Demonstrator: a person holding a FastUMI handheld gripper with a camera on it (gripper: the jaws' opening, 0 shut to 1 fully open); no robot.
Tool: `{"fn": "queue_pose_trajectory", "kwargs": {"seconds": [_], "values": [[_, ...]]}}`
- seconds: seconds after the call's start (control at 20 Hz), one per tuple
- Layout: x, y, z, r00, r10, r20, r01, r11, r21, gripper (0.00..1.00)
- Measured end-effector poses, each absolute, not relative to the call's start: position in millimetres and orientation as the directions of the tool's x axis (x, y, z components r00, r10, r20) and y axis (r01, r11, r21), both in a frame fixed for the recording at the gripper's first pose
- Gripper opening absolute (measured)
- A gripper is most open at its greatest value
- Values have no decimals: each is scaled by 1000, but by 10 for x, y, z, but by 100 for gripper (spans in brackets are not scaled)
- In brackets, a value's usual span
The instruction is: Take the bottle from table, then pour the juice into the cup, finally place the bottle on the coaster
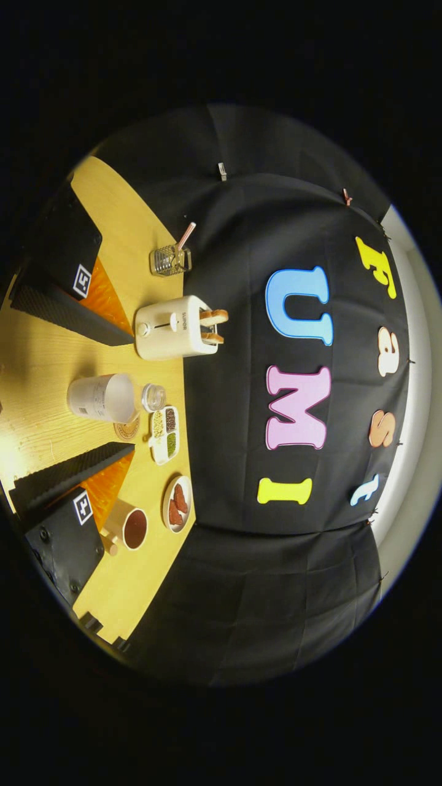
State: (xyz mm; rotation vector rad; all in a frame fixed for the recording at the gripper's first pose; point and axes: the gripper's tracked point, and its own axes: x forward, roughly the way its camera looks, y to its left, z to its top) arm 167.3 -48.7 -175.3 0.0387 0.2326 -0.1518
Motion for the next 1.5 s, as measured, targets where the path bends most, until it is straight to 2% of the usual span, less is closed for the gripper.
{"fn": "queue_pose_trajectory", "kwargs": {"seconds": [0.2,0.55,0.95,1.0,1.1,1.5], "values": [[1851,-515,-2106,954,-122,-272,137,990,37,97],[2142,-539,-2458,957,-116,-267,117,993,-14,97],[2486,-571,-2558,970,-135,-203,121,989,-81,97],[2505,-580,-2575,971,-130,-200,116,990,-82,95],[2497,-593,-2547,972,-132,-192,118,989,-85,82],[2451,-641,-2552,969,-55,-242,54,998,-10,73]]}}
